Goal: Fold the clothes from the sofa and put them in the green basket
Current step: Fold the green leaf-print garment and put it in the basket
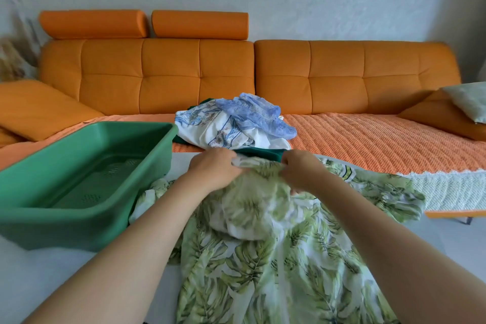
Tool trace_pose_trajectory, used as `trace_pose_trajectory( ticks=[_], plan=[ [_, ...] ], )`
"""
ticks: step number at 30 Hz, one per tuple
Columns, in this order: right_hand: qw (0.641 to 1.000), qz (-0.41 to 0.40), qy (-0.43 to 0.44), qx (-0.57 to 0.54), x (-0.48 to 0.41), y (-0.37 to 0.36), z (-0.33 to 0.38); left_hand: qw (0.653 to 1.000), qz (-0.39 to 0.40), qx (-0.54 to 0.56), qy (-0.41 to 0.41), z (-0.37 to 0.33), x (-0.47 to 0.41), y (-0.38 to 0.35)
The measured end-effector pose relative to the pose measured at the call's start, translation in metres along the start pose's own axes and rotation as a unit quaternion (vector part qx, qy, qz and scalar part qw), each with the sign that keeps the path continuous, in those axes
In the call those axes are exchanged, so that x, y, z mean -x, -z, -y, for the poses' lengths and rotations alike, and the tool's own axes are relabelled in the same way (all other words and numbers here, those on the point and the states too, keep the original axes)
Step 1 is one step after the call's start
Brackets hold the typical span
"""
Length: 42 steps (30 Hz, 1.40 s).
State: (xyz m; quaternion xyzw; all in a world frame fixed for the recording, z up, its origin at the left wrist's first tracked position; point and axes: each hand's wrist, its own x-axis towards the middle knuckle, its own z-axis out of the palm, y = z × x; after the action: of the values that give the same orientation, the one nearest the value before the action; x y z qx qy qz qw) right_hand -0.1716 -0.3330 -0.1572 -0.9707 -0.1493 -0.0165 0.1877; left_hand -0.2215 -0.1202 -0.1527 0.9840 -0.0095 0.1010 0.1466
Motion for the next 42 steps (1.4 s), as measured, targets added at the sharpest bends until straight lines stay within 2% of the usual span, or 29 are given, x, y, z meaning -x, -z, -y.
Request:
trace_pose_trajectory(
  ticks=[2, 4, 5, 7, 9, 10, 11, 13, 14, 15, 16, 17, 18, 19, 20, 21, 22, 23, 25, 27, 28, 29, 31, 33, 35, 38, 40, 41, 42],
  plan=[
    [0.987, -0.067, -0.038, -0.144, -0.004, 0.004, 0.003, 0.988, -0.14, 0.037, -0.047, -0.005, -0.002, 0.001],
    [0.96, -0.151, -0.035, -0.233, -0.004, 0.009, 0.005, 0.965, -0.192, 0.161, -0.084, -0.011, -0.003, 0.004],
    [0.948, -0.184, -0.019, -0.26, -0.003, 0.012, 0.005, 0.956, -0.17, 0.222, -0.087, -0.012, -0.002, 0.005],
    [0.933, -0.206, 0.026, -0.295, -0.001, 0.017, 0.003, 0.961, -0.044, 0.261, -0.075, -0.013, 0.004, 0.008],
    [0.946, -0.176, 0.064, -0.265, 0.002, 0.015, -0.003, 0.977, 0.097, 0.184, -0.042, -0.007, 0.01, 0.004],
    [0.959, -0.154, 0.079, -0.226, 0.005, 0.013, -0.008, 0.982, 0.127, 0.134, -0.043, -0.004, 0.013, 0.0],
    [0.97, -0.134, 0.098, -0.176, 0.007, 0.01, -0.015, 0.988, 0.119, 0.085, -0.053, -0.001, 0.014, -0.005],
    [0.987, -0.085, 0.124, -0.058, 0.01, 0.005, -0.028, 0.997, 0.017, 0.018, -0.071, -0.002, 0.016, -0.01],
    [0.991, -0.05, 0.123, 0.007, 0.012, 0.004, -0.033, 0.996, -0.034, 0.018, -0.08, -0.004, 0.017, -0.011],
    [0.99, -0.008, 0.114, 0.079, 0.014, 0.006, -0.036, 0.995, -0.051, 0.037, -0.083, -0.006, 0.016, -0.012],
    [0.983, 0.038, 0.103, 0.146, 0.017, 0.009, -0.039, 0.993, -0.019, 0.072, -0.086, -0.008, 0.014, -0.011],
    [0.971, 0.08, 0.096, 0.203, 0.019, 0.011, -0.042, 0.989, 0.072, 0.102, -0.082, -0.009, 0.015, -0.009],
    [0.958, 0.118, 0.085, 0.246, 0.021, 0.012, -0.044, 0.966, 0.214, 0.13, -0.066, -0.01, 0.017, -0.006],
    [0.952, 0.14, 0.073, 0.264, 0.024, 0.013, -0.046, 0.916, 0.362, 0.171, -0.03, -0.008, 0.02, -0.005],
    [0.953, 0.143, 0.059, 0.262, 0.027, 0.014, -0.047, 0.852, 0.474, 0.224, 0.005, -0.005, 0.023, -0.003],
    [0.959, 0.123, 0.049, 0.249, 0.029, 0.014, -0.046, 0.805, 0.53, 0.264, 0.029, -0.001, 0.026, -0.003],
    [0.966, 0.084, 0.046, 0.239, 0.032, 0.015, -0.043, 0.802, 0.529, 0.278, 0.033, 0.004, 0.027, -0.003],
    [0.974, 0.029, 0.05, 0.218, 0.033, 0.015, -0.038, 0.839, 0.477, 0.26, 0.027, 0.006, 0.027, -0.004],
    [0.989, -0.048, 0.072, 0.121, 0.033, 0.015, -0.032, 0.937, 0.287, 0.198, 0.027, 0.006, 0.024, -0.011],
    [0.993, -0.016, 0.113, -0.006, 0.036, 0.011, -0.023, 0.984, 0.121, 0.134, 0.016, 0.002, 0.021, -0.019],
    [0.991, 0.031, 0.125, -0.047, 0.04, 0.008, -0.018, 0.99, 0.085, 0.115, 0.0, -0.001, 0.02, -0.024],
    [0.986, 0.081, 0.136, -0.057, 0.043, 0.004, -0.015, 0.991, 0.086, 0.102, -0.012, -0.004, 0.021, -0.03],
    [0.982, 0.124, 0.144, 0.018, 0.046, -0.006, -0.013, 0.985, 0.157, 0.069, -0.018, -0.011, 0.023, -0.041],
    [0.983, 0.09, 0.136, 0.08, 0.04, -0.011, -0.018, 0.972, 0.236, 0.006, 0.002, -0.017, 0.025, -0.047],
    [0.992, 0.047, 0.114, 0.037, 0.035, -0.007, -0.021, 0.97, 0.242, -0.028, -0.018, -0.022, 0.027, -0.049],
    [0.984, -0.061, 0.091, -0.144, 0.027, 0.001, -0.024, 0.983, 0.169, 0.059, -0.049, -0.025, 0.026, -0.049],
    [0.955, -0.152, 0.081, -0.241, 0.025, 0.008, -0.023, 0.984, 0.054, 0.167, -0.024, -0.029, 0.022, -0.042],
    [0.941, -0.188, 0.076, -0.272, 0.025, 0.011, -0.023, 0.97, -0.019, 0.244, 0.008, -0.033, 0.02, -0.036],
    [0.927, -0.213, 0.073, -0.301, 0.026, 0.013, -0.023, 0.934, -0.089, 0.34, 0.058, -0.036, 0.019, -0.03]
  ],
)
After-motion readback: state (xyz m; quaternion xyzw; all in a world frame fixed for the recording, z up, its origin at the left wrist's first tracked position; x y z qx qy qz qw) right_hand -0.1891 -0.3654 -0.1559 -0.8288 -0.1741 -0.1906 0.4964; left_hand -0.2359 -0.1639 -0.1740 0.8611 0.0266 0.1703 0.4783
